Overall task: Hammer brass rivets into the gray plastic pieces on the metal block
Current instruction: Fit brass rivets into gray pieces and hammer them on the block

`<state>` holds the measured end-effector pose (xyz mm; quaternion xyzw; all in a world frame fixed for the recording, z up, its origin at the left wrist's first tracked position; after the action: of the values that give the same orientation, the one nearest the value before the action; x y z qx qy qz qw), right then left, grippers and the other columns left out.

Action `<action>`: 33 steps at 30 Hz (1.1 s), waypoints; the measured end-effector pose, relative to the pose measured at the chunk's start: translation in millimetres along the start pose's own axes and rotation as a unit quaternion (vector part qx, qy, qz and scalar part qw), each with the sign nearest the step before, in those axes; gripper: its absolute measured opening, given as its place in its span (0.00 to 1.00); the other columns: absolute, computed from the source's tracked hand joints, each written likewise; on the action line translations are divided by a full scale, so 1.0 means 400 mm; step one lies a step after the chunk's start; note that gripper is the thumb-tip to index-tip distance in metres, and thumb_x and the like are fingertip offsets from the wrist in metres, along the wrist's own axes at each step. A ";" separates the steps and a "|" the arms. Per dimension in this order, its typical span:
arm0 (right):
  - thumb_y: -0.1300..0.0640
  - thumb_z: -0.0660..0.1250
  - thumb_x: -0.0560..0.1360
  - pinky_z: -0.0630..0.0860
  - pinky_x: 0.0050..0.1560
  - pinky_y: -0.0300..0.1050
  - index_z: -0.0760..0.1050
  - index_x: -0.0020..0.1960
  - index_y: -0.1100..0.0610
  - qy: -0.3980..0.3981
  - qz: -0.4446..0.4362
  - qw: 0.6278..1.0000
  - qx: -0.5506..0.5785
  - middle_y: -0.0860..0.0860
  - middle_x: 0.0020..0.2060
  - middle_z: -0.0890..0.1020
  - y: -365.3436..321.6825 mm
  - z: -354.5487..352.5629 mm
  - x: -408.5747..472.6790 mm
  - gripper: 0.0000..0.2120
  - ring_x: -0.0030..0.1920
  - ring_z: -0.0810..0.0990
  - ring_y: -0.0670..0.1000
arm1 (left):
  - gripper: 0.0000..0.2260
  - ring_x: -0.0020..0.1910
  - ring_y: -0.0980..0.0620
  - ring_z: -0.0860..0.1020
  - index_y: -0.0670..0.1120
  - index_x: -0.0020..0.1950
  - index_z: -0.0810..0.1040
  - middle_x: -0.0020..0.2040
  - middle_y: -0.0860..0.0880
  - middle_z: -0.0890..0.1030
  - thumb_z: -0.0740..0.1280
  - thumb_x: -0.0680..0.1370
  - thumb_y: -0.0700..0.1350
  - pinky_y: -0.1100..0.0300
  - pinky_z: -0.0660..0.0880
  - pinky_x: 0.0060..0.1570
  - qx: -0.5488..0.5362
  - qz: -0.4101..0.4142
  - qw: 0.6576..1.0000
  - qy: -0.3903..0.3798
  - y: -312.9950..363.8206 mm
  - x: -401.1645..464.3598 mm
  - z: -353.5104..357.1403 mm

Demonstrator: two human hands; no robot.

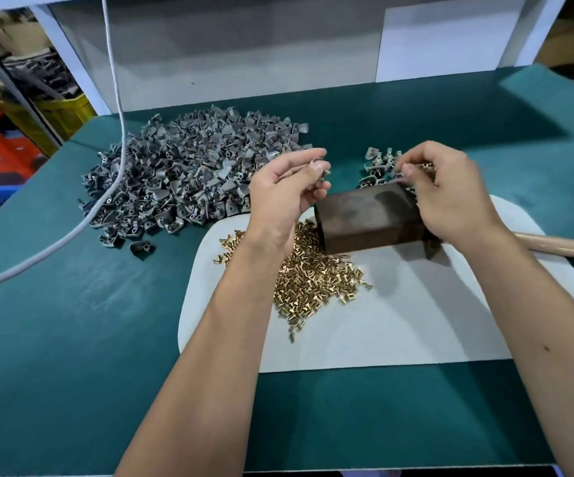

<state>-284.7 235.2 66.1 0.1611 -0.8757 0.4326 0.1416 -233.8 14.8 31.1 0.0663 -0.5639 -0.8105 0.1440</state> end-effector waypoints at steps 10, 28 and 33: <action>0.62 0.67 0.79 0.73 0.48 0.34 0.83 0.50 0.55 0.089 -0.032 0.995 -0.010 0.52 0.47 0.82 -0.021 -0.065 -0.024 0.06 0.43 0.79 0.48 | 0.09 0.40 0.50 0.82 0.39 0.56 0.84 0.48 0.41 0.85 0.67 0.79 0.31 0.62 0.80 0.43 -0.005 0.004 0.999 -0.045 -0.003 -0.005 0.024; 0.62 0.76 0.72 0.84 0.50 0.54 0.81 0.52 0.56 0.124 -0.068 0.970 0.198 0.46 0.41 0.87 -0.112 -0.024 -0.090 0.10 0.46 0.87 0.45 | 0.09 0.38 0.49 0.85 0.38 0.54 0.83 0.42 0.43 0.86 0.72 0.76 0.29 0.60 0.82 0.41 0.070 0.061 0.985 -0.144 0.010 -0.026 0.094; 0.62 0.77 0.71 0.82 0.54 0.55 0.81 0.52 0.55 0.132 -0.058 0.969 0.201 0.45 0.41 0.87 -0.109 -0.019 -0.092 0.11 0.46 0.87 0.46 | 0.09 0.37 0.51 0.84 0.37 0.53 0.83 0.42 0.45 0.86 0.71 0.75 0.28 0.62 0.80 0.41 0.081 0.077 0.985 -0.128 0.017 -0.033 0.101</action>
<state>-232.6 221.9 87.4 0.1782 -0.7335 0.6083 0.2453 -231.2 52.7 51.2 -0.0706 -0.6446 -0.7507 0.1267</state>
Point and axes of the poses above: each hand's wrist, its own x-axis towards the middle knuckle, its own z-axis out of the palm, y = z × x, the point moved 10 cm from there along x, towards the middle knuckle
